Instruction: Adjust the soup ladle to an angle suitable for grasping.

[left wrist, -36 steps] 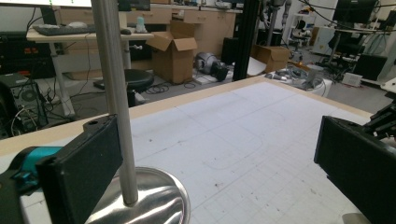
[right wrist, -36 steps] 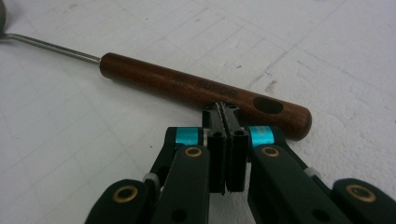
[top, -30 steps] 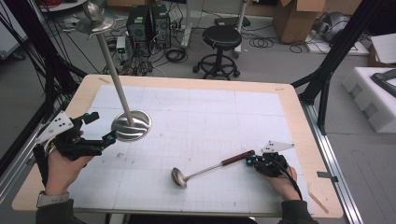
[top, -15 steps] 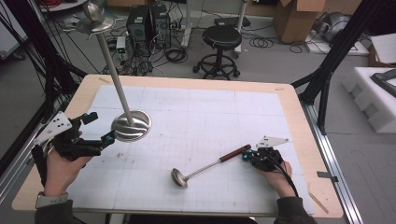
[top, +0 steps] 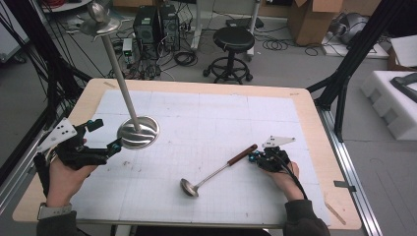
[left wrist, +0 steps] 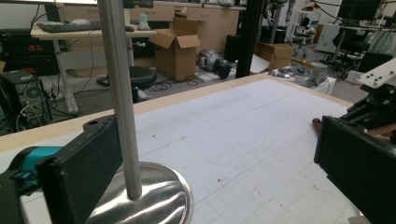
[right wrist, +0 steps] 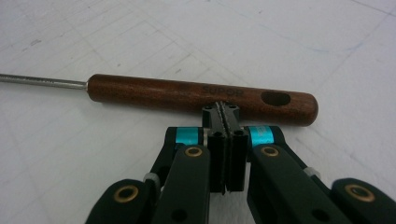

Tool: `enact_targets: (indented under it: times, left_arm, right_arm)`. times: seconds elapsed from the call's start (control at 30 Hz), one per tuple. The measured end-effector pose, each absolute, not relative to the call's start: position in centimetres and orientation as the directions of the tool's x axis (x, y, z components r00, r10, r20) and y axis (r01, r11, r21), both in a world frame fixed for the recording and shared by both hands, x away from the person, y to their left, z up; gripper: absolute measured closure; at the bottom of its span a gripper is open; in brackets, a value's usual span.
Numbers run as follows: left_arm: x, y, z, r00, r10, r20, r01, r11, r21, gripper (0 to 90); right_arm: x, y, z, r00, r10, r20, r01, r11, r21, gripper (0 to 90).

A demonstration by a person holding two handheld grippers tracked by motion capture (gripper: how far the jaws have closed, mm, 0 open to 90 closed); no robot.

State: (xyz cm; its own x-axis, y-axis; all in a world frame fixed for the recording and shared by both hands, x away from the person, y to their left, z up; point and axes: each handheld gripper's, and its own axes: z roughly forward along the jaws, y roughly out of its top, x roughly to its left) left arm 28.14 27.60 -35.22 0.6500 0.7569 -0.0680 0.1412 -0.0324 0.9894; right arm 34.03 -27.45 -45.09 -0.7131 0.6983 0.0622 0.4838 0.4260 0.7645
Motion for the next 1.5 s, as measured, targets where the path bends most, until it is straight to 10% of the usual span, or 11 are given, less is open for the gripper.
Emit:
enact_targets:
  times: [0.6,1.5]
  left_arm:
    - [28.3,27.4,-35.6,0.651,0.756,-0.066,0.161,-0.052,0.986,1.8]
    - [28.0,28.0,-35.7,0.644,0.761,-0.077,0.156,-0.031,0.987,1.8]
  right_arm:
    - [35.0,-25.6,-43.7,-0.729,0.679,0.088,0.449,0.378,0.810,90.0]
    - [30.8,-14.1,-44.4,-0.904,0.390,0.176,0.374,0.521,0.767,90.0]
